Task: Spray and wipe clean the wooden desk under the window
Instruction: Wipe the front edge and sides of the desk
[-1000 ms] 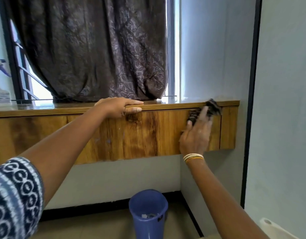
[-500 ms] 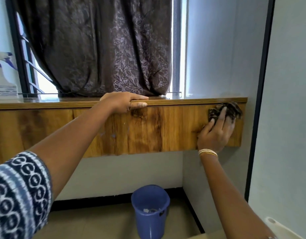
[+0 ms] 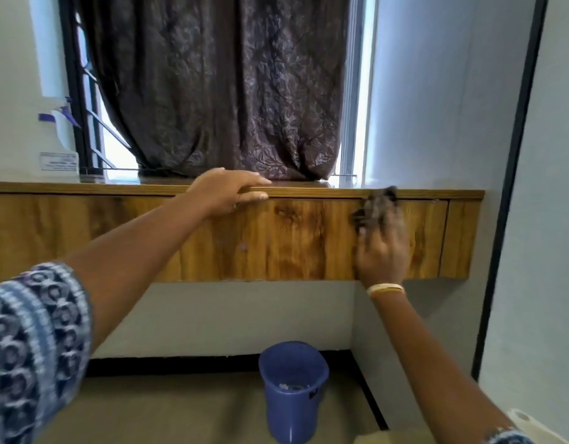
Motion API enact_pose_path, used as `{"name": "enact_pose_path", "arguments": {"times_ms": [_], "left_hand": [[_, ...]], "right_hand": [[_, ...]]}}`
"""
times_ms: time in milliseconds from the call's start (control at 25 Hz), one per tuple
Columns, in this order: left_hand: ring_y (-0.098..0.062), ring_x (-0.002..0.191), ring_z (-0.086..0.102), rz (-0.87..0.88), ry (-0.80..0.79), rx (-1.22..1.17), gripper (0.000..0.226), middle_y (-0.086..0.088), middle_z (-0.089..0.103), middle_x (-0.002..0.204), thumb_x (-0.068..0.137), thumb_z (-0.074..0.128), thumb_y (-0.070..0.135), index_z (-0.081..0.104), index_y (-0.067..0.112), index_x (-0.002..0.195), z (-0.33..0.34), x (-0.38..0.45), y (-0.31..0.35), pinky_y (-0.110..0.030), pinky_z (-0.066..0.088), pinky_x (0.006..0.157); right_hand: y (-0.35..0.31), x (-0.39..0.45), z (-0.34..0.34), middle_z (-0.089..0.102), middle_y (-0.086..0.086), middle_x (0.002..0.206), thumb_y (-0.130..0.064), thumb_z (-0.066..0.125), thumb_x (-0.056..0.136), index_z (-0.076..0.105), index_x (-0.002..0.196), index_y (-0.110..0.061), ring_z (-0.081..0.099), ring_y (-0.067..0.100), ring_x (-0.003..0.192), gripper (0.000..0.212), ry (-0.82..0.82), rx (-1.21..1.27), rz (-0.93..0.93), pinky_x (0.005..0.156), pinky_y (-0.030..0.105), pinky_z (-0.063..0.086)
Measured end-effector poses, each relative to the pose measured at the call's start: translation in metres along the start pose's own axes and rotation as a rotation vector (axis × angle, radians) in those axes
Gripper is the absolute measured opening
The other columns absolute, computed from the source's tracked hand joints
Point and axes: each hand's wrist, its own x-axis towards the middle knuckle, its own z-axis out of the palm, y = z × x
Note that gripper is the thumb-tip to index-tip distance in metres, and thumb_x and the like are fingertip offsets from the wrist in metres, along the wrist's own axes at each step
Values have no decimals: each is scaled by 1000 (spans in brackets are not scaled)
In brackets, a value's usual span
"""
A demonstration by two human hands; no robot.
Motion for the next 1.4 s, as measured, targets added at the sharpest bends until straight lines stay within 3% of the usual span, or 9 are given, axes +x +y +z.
{"name": "enact_pose_path", "arguments": {"times_ms": [120, 400, 560, 720, 880, 960, 1040, 1280, 1400], "left_hand": [[-19, 142, 34, -124, 92, 1, 71, 4, 39, 153, 82, 20, 79, 43, 45, 139, -12, -41, -76, -55, 18, 114], [-19, 122, 56, -87, 208, 104, 67, 8, 62, 131, 86, 13, 73, 54, 44, 131, -11, -72, -114, -47, 41, 97], [-21, 122, 56, -146, 180, 72, 61, 9, 61, 133, 83, 17, 73, 51, 53, 130, -14, -76, -113, -45, 43, 96], [-25, 131, 48, -147, 22, -31, 40, 5, 52, 143, 96, 35, 59, 42, 55, 135, -21, -76, -124, -46, 38, 105], [-23, 132, 46, -169, 12, 37, 44, 2, 50, 145, 98, 41, 49, 38, 45, 142, -25, -100, -164, -47, 37, 104], [-22, 130, 49, -128, 108, 88, 42, 2, 54, 142, 100, 42, 43, 42, 39, 142, -21, -104, -166, -45, 39, 99], [-22, 129, 50, -110, 144, 77, 44, 3, 55, 140, 98, 40, 48, 44, 39, 141, -20, -103, -163, -44, 39, 98], [-22, 125, 53, -124, 223, -8, 42, 5, 61, 134, 94, 46, 52, 50, 45, 135, -16, -106, -163, -41, 39, 97], [-22, 124, 54, -113, 242, -54, 41, 4, 62, 131, 93, 48, 49, 52, 44, 134, -18, -113, -167, -42, 40, 99]], "right_hand": [[8, -1, 3, 47, 21, 144, -19, 44, 101, 44, 146, -10, 42, 43, 132, 46, 73, -16, 206, 111, 51, 37], [-76, 5, 22, 52, 18, 141, -21, 43, 102, 43, 147, -14, 44, 42, 131, 46, 179, 29, 431, 112, 47, 33], [-164, -2, 42, 52, 18, 142, -16, 56, 95, 53, 140, -13, 47, 41, 130, 45, 87, 140, -33, 102, 49, 45], [-127, 7, 33, 55, 17, 139, -13, 61, 92, 66, 123, -8, 48, 43, 130, 32, 2, 96, -502, 104, 51, 44], [-66, -11, 18, 48, 19, 145, -18, 47, 101, 54, 136, -9, 42, 43, 134, 38, 116, -17, 130, 111, 49, 38], [-90, -18, 24, 48, 18, 144, -23, 39, 103, 45, 145, -13, 40, 43, 134, 44, 187, 6, 508, 112, 48, 34], [-139, -18, 35, 50, 17, 143, -25, 39, 103, 43, 147, -15, 41, 43, 134, 46, 179, 45, 606, 110, 49, 35], [-279, -38, 64, 57, 15, 138, -12, 52, 96, 60, 134, -15, 51, 40, 125, 39, 18, 150, -164, 96, 48, 48], [-284, -38, 62, 52, 15, 143, -10, 51, 96, 62, 130, -12, 44, 40, 135, 35, -161, 244, -604, 108, 49, 40]]}}
